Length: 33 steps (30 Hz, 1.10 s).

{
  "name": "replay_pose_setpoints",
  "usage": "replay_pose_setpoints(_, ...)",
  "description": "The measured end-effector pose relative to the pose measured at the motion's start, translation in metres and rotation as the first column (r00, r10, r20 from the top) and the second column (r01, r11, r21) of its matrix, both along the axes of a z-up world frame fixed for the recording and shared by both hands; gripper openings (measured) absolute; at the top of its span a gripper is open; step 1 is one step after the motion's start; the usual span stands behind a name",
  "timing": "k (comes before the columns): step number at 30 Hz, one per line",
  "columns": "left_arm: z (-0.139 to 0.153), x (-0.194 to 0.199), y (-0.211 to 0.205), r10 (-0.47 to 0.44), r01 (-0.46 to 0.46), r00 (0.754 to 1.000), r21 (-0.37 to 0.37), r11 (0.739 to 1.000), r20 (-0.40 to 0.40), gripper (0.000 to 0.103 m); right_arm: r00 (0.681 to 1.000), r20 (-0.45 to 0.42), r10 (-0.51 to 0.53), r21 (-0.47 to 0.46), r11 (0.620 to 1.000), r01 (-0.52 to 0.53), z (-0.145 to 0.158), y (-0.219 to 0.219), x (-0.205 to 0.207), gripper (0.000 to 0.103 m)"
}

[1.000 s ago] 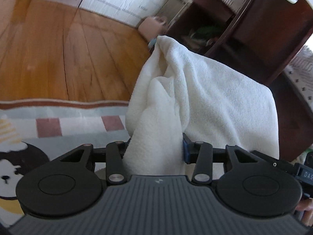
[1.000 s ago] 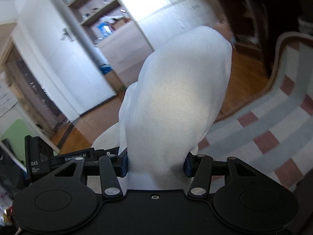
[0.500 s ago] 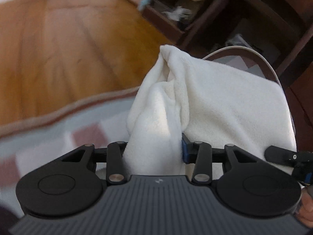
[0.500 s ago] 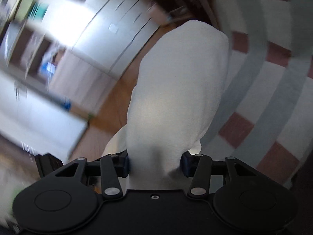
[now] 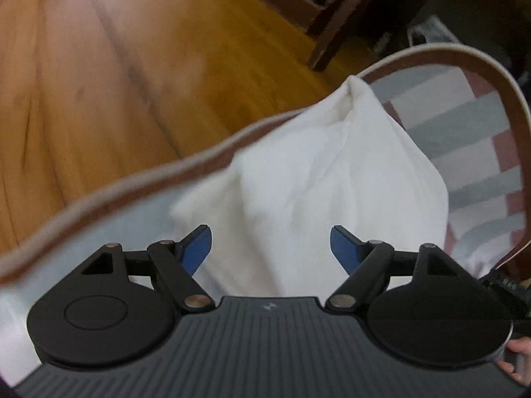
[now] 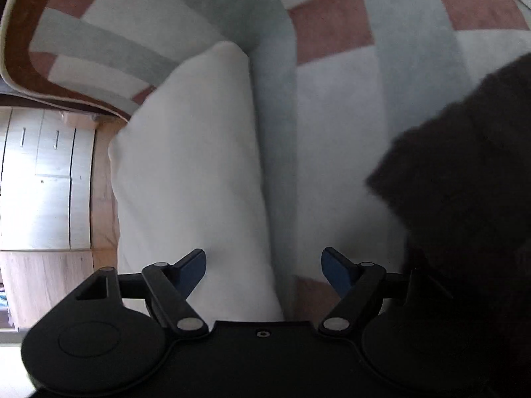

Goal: Fold clothes

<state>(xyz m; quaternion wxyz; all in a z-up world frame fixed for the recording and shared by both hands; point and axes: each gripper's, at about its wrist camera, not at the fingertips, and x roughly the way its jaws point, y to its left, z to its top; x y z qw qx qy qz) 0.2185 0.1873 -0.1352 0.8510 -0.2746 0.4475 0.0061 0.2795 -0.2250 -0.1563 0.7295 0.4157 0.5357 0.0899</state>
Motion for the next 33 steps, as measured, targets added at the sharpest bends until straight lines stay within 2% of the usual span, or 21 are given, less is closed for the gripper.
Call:
replay_pose_setpoints(2, -0.014, -0.018, 0.014, 0.063, -0.061, 0.998, -0.073, 0.995, 0.015, 0.078, 1.000, -0.005, 0.016, 0.027, 0.999, -0.016, 0.000, -0.003, -0.001, 0.081)
replay_pose_setpoints(4, -0.025, -0.027, 0.027, 0.104, -0.101, 0.994, -0.170, 0.980, 0.012, 0.078, 0.999, -0.005, 0.034, 0.050, 0.998, -0.034, 0.002, -0.005, -0.003, 0.081)
replay_pose_setpoints(6, -0.039, -0.034, 0.037, 0.121, -0.121, 0.993, -0.271, 0.955, -0.016, 0.079, 0.997, 0.040, 0.070, 0.013, 0.997, -0.070, 0.009, 0.003, 0.000, 0.081)
replay_pose_setpoints(7, -0.044, -0.039, 0.039, 0.123, -0.125, 0.992, -0.297, 0.947, -0.024, 0.078, 0.994, 0.061, 0.087, -0.008, 0.996, -0.087, 0.012, 0.008, 0.002, 0.081)
replay_pose_setpoints(9, -0.051, -0.048, 0.040, 0.135, -0.133, 0.991, -0.322, 0.937, -0.016, 0.079, 0.987, 0.101, 0.124, -0.050, 0.992, -0.120, 0.016, 0.016, 0.006, 0.081)
replay_pose_setpoints(12, -0.061, -0.052, 0.037, 0.143, -0.131, 0.990, -0.376, 0.917, 0.005, 0.079, 0.969, 0.138, 0.204, -0.125, 0.974, -0.187, 0.007, 0.020, 0.019, 0.081)
replay_pose_setpoints(16, -0.068, -0.033, 0.026, 0.120, -0.102, 0.993, -0.407, 0.908, 0.018, 0.079, 0.953, 0.221, 0.208, -0.191, 0.967, -0.167, 0.004, 0.001, 0.052, 0.081)
replay_pose_setpoints(19, -0.071, -0.012, 0.018, 0.130, -0.099, 0.990, -0.409, 0.907, 0.048, 0.089, 0.967, 0.226, 0.119, -0.089, 0.991, -0.101, 0.004, -0.017, 0.067, 0.081)
replay_pose_setpoints(21, -0.073, -0.002, 0.015, 0.156, -0.113, 0.985, -0.412, 0.904, 0.073, 0.090, 0.973, 0.213, 0.092, -0.061, 0.995, -0.081, -0.001, -0.023, 0.077, 0.082)
replay_pose_setpoints(22, -0.073, 0.002, 0.012, 0.166, -0.117, 0.982, -0.412, 0.904, 0.086, 0.085, 0.974, 0.212, 0.084, -0.072, 0.995, -0.070, -0.003, -0.024, 0.080, 0.082)
replay_pose_setpoints(23, -0.068, 0.007, 0.010, 0.160, -0.107, 0.981, -0.388, 0.915, 0.107, 0.046, 0.974, 0.216, 0.076, -0.092, 0.994, -0.057, -0.007, -0.023, 0.082, 0.083)
replay_pose_setpoints(24, -0.057, 0.010, 0.008, 0.144, -0.089, 0.980, -0.346, 0.934, 0.135, 0.039, 0.974, 0.218, 0.068, -0.110, 0.993, -0.044, -0.010, -0.022, 0.085, 0.085)
replay_pose_setpoints(25, -0.047, 0.013, 0.005, 0.126, -0.072, 0.979, -0.303, 0.950, 0.162, 0.036, 0.975, 0.216, 0.061, -0.119, 0.992, -0.036, -0.016, -0.021, 0.087, 0.089)
replay_pose_setpoints(27, -0.027, 0.020, 0.001, 0.088, -0.041, 0.973, -0.213, 0.976, 0.214, 0.031, 0.977, 0.208, 0.033, -0.091, 0.996, -0.015, -0.023, -0.022, 0.087, 0.089)
replay_pose_setpoints(30, 0.003, 0.030, -0.005, 0.022, -0.001, 0.959, -0.073, 0.997, 0.284, 0.027, 0.975, 0.224, -0.003, -0.041, 0.999, 0.013, -0.024, -0.026, 0.078, 0.089)
replay_pose_setpoints(31, 0.006, 0.033, -0.002, 0.030, -0.016, 0.961, -0.053, 0.998, 0.274, 0.027, 0.971, 0.237, 0.014, -0.055, 0.998, -0.001, -0.021, -0.024, 0.077, 0.089)
replay_pose_setpoints(33, -0.006, 0.038, 0.007, 0.088, -0.081, 0.980, -0.046, 0.996, 0.178, 0.031, 0.964, 0.263, 0.049, -0.087, 0.996, -0.027, -0.017, -0.020, 0.075, 0.089)
